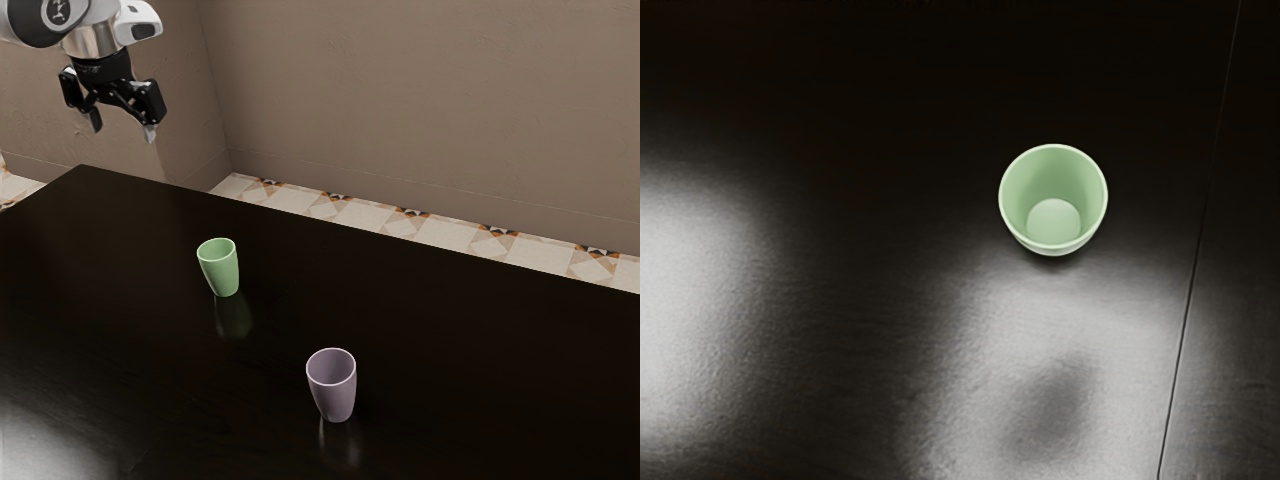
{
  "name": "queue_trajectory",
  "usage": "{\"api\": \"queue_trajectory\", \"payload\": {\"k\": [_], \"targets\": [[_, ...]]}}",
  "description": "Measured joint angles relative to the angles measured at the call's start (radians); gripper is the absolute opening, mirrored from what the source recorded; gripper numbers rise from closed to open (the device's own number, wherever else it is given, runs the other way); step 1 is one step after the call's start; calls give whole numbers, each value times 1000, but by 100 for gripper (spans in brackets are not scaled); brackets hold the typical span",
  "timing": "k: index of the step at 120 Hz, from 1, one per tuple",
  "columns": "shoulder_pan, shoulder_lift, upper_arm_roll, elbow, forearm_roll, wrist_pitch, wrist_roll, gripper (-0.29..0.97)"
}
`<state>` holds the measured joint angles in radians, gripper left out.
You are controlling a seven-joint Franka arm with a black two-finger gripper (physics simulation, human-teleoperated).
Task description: Place the left cup onto the right cup
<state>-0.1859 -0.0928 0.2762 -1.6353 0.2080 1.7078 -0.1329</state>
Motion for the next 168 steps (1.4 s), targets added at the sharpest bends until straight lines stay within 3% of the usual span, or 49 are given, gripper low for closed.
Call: {"api": "queue_trajectory", "payload": {"k": [34,65,126,168], "targets": [[5,65,-3,28,-3,21,40,68],[-3,269,4,71,-149,58,64,68],[76,546,5,66,-308,237,86,68],[78,659,-25,142,-344,351,102,68]]}}
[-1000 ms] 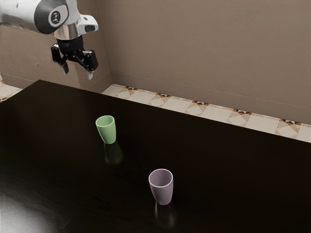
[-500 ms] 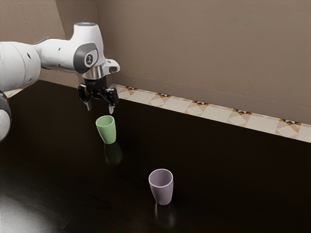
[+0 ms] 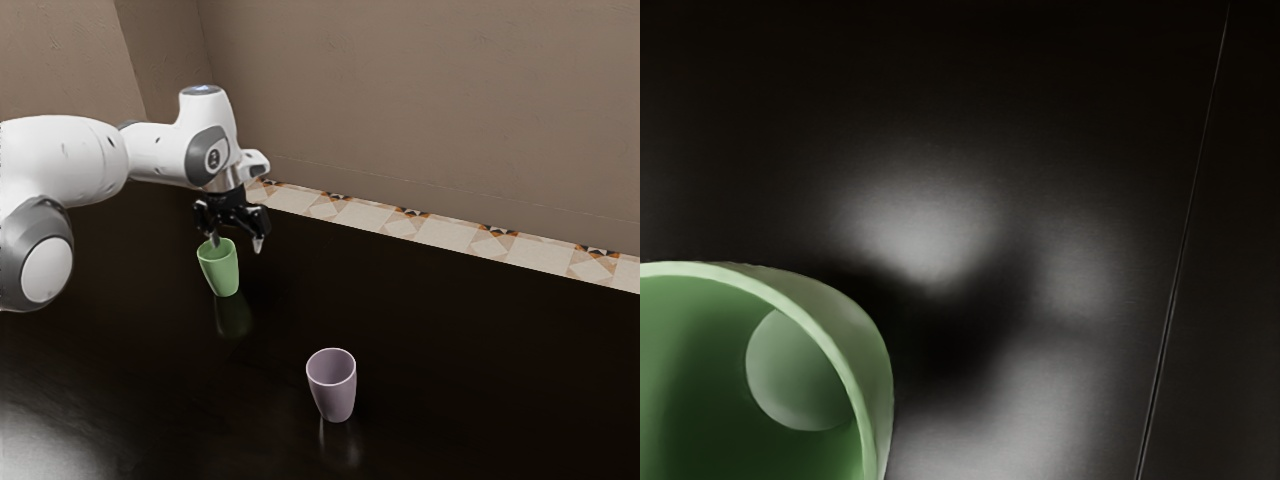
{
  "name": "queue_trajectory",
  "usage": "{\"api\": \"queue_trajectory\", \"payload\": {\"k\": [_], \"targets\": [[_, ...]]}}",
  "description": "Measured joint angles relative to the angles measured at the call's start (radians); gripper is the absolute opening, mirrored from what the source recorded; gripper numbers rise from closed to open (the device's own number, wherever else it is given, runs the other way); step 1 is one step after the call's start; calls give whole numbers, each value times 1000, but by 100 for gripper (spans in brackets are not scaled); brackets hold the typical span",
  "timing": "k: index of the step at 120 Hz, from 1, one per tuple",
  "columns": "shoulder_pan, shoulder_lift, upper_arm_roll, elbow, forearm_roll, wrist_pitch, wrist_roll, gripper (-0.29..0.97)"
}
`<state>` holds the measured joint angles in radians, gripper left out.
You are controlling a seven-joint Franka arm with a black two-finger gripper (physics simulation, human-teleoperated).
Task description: Place the left cup onto the right cup
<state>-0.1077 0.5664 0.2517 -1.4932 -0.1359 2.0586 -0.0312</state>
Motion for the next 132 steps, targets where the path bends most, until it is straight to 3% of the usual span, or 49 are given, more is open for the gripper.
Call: {"api": "queue_trajectory", "payload": {"k": [83,109,132], "targets": [[25,114,0,37,-59,65,27,67],[25,115,5,39,-51,73,33,17],[26,111,10,39,-49,71,35,-2]]}}
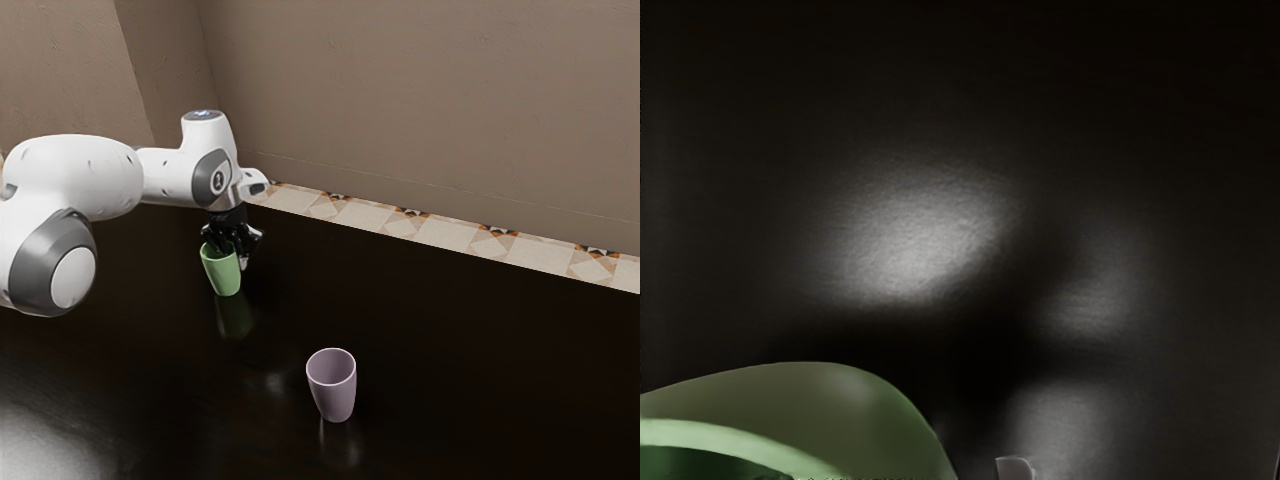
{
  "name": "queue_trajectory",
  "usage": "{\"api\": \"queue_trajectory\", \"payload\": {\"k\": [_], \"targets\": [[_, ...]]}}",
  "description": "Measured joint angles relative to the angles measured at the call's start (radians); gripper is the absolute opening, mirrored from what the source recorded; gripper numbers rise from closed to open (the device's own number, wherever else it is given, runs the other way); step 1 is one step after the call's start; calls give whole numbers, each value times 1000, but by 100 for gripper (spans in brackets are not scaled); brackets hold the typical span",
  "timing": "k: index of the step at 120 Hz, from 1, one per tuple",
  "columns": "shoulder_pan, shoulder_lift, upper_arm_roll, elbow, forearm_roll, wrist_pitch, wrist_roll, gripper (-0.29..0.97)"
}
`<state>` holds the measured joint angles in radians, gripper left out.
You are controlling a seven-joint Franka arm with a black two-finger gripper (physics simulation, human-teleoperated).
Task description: Place the left cup onto the right cup
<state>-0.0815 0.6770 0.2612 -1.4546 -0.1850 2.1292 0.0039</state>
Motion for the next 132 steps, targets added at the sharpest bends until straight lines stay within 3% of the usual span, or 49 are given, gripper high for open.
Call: {"api": "queue_trajectory", "payload": {"k": [24,43,70,106,132], "targets": [[0,-11,1,-1,3,-10,1,-7],[-3,-85,1,-37,22,-23,-1,-8],[-96,-246,-8,-48,130,-123,-53,-9],[-215,-507,-148,-195,286,-250,-230,-10],[-261,-628,-236,-331,332,-287,-399,-10]]}}
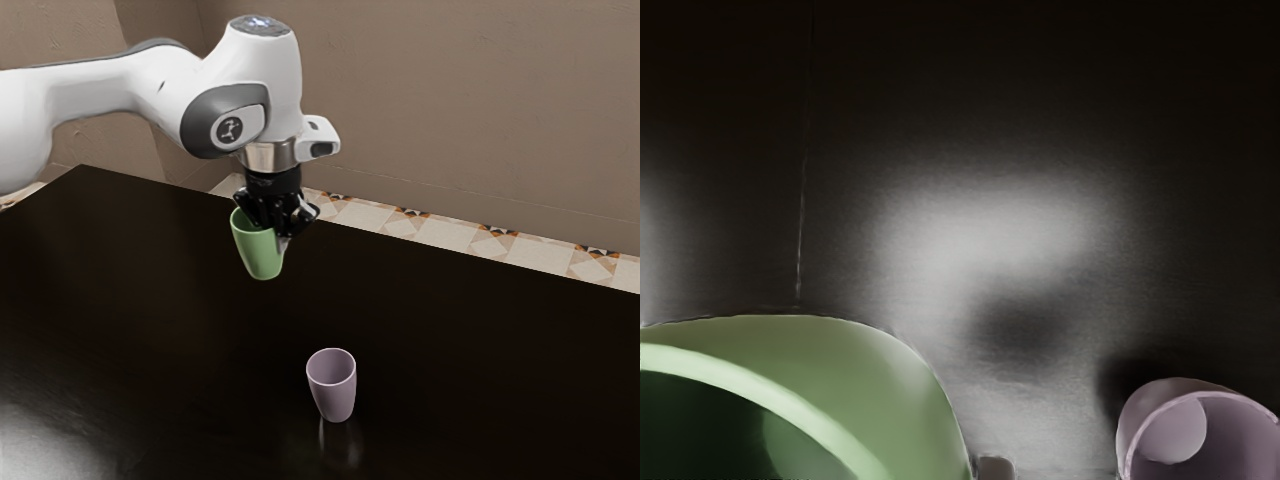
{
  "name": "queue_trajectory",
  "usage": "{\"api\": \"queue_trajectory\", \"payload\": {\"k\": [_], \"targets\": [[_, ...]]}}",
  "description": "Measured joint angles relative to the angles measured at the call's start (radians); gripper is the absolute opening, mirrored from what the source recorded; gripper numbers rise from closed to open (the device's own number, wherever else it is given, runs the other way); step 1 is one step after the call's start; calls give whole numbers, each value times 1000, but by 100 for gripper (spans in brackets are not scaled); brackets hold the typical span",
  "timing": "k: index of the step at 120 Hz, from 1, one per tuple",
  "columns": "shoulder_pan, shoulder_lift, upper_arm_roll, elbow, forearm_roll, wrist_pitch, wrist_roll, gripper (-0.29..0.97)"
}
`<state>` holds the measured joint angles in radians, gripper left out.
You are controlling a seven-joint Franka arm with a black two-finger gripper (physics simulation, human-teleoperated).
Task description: Place the left cup onto the right cup
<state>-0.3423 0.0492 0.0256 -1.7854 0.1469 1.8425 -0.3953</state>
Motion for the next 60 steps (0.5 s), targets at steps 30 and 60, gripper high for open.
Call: {"api": "queue_trajectory", "payload": {"k": [30,60], "targets": [[-30,-15,-81,-39,9,-14,-194,-10],[-9,47,-140,-34,2,-7,-355,-10]]}}
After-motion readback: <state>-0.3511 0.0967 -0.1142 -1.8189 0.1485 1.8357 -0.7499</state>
